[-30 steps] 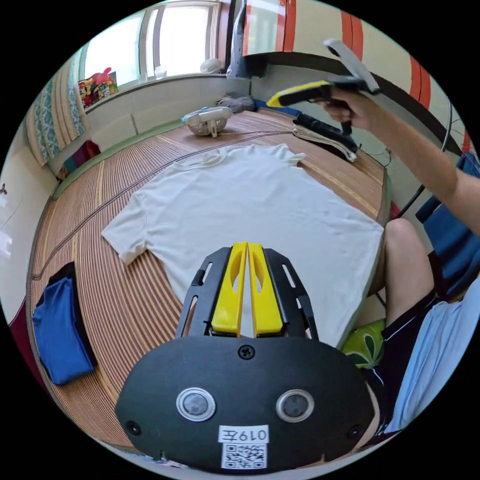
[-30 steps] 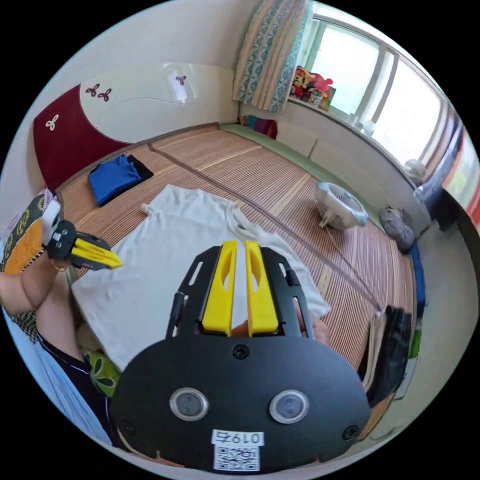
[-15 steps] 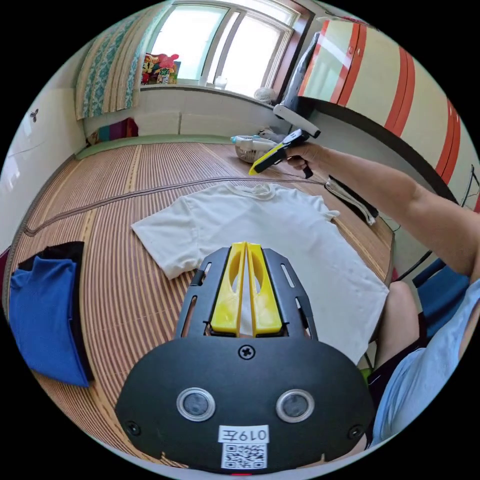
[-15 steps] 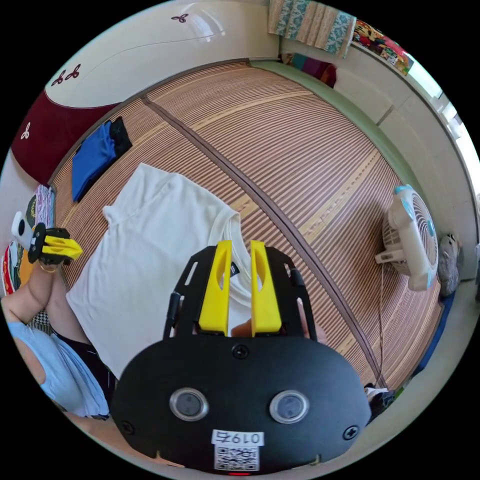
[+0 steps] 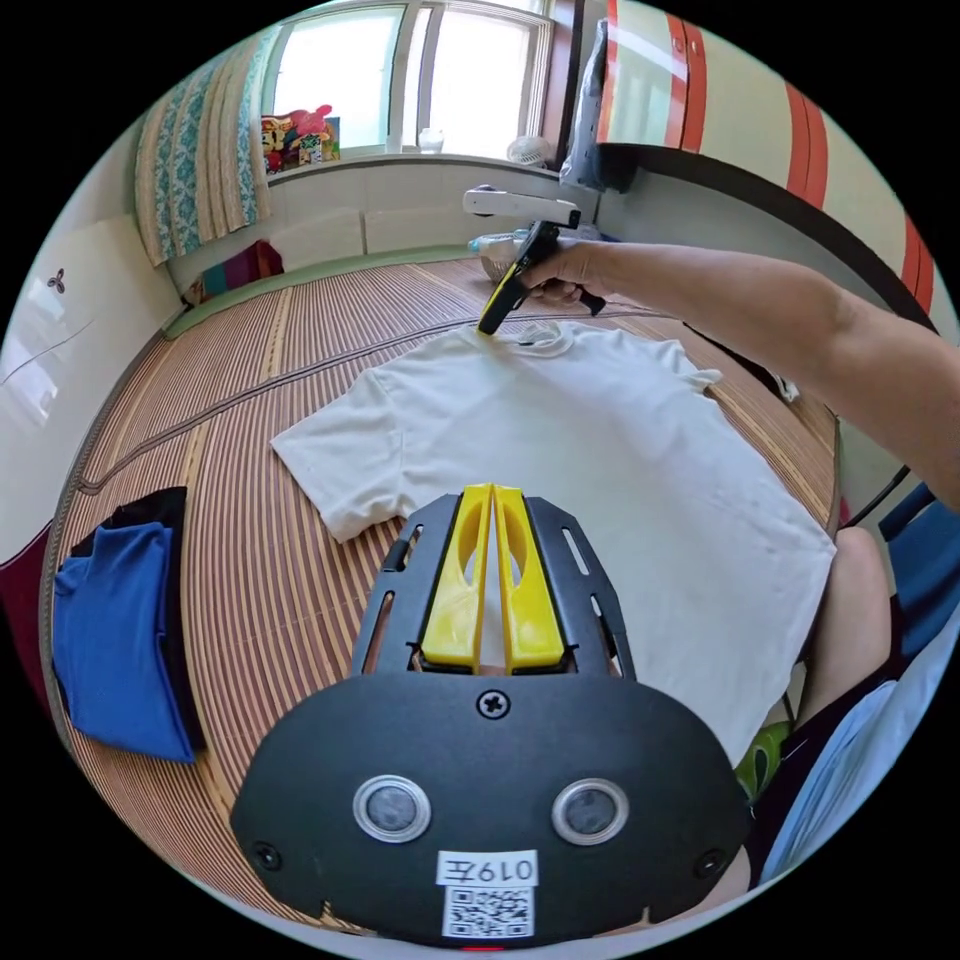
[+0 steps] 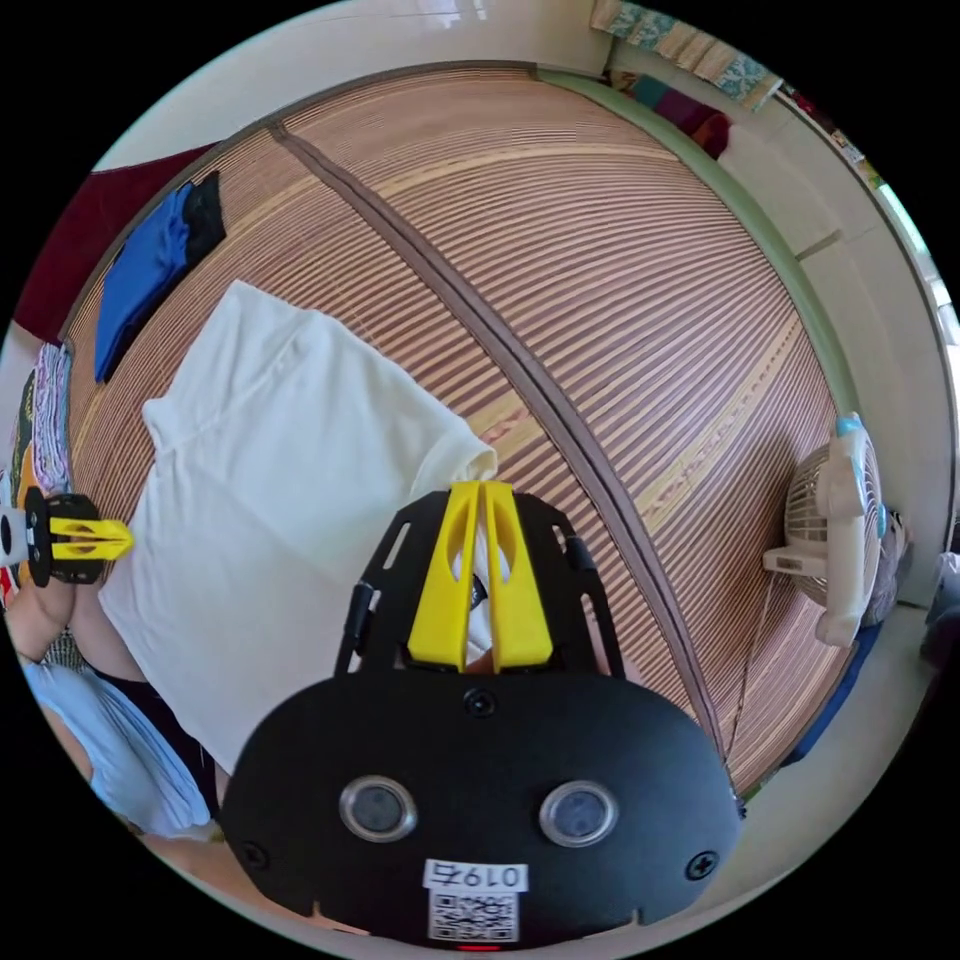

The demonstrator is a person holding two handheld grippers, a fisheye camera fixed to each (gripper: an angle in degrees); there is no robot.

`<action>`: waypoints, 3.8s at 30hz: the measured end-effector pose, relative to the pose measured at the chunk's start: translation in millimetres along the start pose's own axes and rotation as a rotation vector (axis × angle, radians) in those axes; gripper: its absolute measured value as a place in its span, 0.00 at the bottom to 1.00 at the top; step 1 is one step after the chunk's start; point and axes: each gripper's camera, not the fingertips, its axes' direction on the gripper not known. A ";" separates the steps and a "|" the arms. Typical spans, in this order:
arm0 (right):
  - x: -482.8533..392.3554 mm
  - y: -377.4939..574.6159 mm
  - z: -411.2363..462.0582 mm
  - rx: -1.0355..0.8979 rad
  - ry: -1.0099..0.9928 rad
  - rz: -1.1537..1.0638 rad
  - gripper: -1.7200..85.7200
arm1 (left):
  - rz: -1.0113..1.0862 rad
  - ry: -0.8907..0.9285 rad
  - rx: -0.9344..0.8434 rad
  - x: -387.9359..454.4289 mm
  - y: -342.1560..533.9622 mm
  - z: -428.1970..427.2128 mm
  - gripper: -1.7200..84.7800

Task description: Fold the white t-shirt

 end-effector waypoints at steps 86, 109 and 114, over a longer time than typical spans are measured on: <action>221.6 202.6 78.5 0.219 0.020 0.394 0.07 | -0.033 0.076 -0.238 -133.3 -573.6 324.5 0.03; 230.1 463.5 76.0 0.329 0.018 0.646 0.08 | -0.185 0.122 0.048 -144.9 -345.2 222.3 0.03; 219.6 560.3 81.1 0.285 0.023 0.785 0.06 | -0.176 0.033 -0.008 -131.7 -216.1 157.3 0.03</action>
